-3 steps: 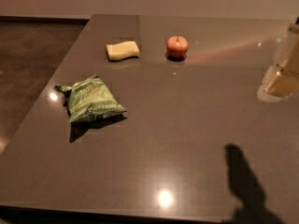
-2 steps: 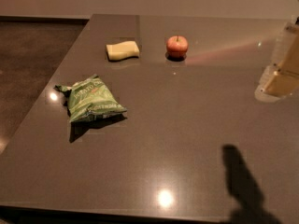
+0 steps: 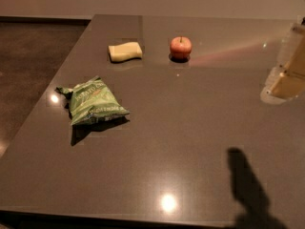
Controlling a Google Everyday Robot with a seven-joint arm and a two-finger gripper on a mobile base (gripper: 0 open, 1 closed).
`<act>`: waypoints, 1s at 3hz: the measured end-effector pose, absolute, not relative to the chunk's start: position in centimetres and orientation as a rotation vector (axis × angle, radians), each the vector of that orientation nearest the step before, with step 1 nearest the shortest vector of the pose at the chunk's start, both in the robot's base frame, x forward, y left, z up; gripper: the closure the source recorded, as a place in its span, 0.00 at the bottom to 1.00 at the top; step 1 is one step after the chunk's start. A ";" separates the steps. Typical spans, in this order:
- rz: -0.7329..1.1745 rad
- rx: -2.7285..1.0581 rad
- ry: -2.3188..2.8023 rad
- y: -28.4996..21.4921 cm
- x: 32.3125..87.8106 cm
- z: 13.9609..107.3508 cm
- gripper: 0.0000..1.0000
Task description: Pick green jalapeno chip bag
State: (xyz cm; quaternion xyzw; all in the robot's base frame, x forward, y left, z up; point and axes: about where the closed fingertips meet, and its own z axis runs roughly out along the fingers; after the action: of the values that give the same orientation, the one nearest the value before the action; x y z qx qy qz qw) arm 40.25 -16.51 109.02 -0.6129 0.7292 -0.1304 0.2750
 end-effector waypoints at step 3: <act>-0.351 -1.648 1.960 -16.5 40.3 109.0 0.00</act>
Offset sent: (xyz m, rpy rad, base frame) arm 0.0679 0.1942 -0.1069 -0.0327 0.1148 0.1451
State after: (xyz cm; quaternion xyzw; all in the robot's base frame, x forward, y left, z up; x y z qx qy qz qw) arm 40.25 -16.50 109.01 -0.6129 0.7292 -0.1304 0.2750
